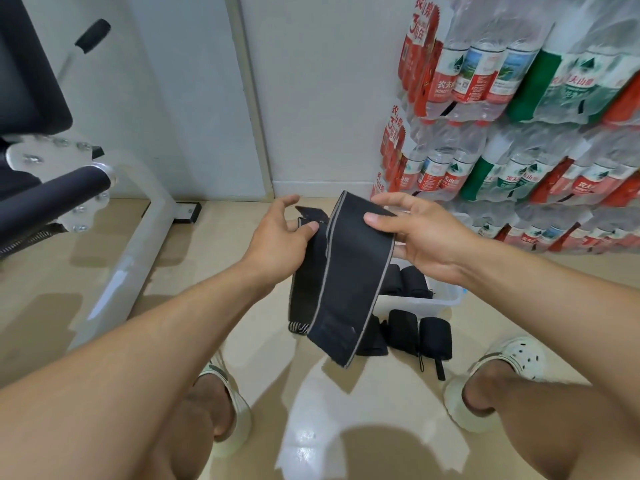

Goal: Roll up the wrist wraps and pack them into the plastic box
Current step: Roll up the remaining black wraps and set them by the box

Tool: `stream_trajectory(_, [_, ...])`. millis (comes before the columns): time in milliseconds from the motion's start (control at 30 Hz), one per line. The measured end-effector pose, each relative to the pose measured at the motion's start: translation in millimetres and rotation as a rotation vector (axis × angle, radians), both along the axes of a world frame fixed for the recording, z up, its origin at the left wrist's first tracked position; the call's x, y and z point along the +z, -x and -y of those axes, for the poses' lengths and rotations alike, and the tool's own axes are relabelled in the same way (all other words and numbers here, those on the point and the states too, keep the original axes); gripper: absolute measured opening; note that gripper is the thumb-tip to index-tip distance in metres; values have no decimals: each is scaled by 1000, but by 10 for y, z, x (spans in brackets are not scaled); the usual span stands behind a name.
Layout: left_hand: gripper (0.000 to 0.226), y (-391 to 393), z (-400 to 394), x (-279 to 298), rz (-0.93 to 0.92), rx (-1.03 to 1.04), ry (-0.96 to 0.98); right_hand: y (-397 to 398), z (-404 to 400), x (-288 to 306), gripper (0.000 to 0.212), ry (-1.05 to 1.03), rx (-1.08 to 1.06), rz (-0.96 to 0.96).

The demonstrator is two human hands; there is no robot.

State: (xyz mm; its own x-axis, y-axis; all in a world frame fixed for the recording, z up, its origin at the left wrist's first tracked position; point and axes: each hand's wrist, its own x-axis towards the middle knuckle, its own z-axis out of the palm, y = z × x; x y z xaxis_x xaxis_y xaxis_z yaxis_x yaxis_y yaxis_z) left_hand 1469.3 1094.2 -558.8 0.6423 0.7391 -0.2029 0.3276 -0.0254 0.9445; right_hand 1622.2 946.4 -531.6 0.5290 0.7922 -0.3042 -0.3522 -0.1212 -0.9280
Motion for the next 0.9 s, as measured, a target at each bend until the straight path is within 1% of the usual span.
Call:
stream_trajectory(100, [41, -25, 67, 48, 76, -54, 48, 42, 3, -48, 31, 32, -30, 124])
stream_trajectory(200, [40, -47, 107, 72, 95, -60, 66, 62, -17, -90, 33, 47, -109, 205])
stream_trajectory(233, [44, -49, 125, 84, 105, -60, 73, 60, -29, -111, 35, 64, -130, 233])
stream_trajectory(300, [57, -49, 170, 115, 130, -49, 94, 50, -56, -129, 40, 85, -176, 263])
stream_trajectory(333, [64, -54, 188, 126, 144, -26, 112, 51, -66, -129, 43, 86, -197, 263])
stream_trajectory(400, [69, -78, 200, 157, 198, 54, 170, 54, -74, -148, 46, 110, -210, 260])
stream_trajectory(467, [70, -113, 172, 176, 259, 151, 226, 64, -67, -188, 48, 216, -113, 248])
stream_trajectory(533, [74, -123, 125, 193, 290, 230, 257, 92, -56, -303, 49, 331, 101, 172])
stream_trajectory(600, [76, -112, 82, 197, 305, 292, 262, 140, -48, -441, 45, 419, 237, 126])
stream_trajectory(700, [83, -84, 6, 198, 313, 380, 253, 180, -60, -602, 33, 501, 296, 139])
stream_trajectory(767, [83, -55, -73, 172, 303, 403, 226, 203, -61, -635, 31, 570, 369, 128])
stream_trajectory(833, [79, -23, -158, 124, 288, 386, 158, 211, -59, -620, 33, 608, 398, 106])
stream_trajectory(900, [73, 16, -243, 59, 222, 372, 54, 187, -68, -583, 31, 606, 359, 51])
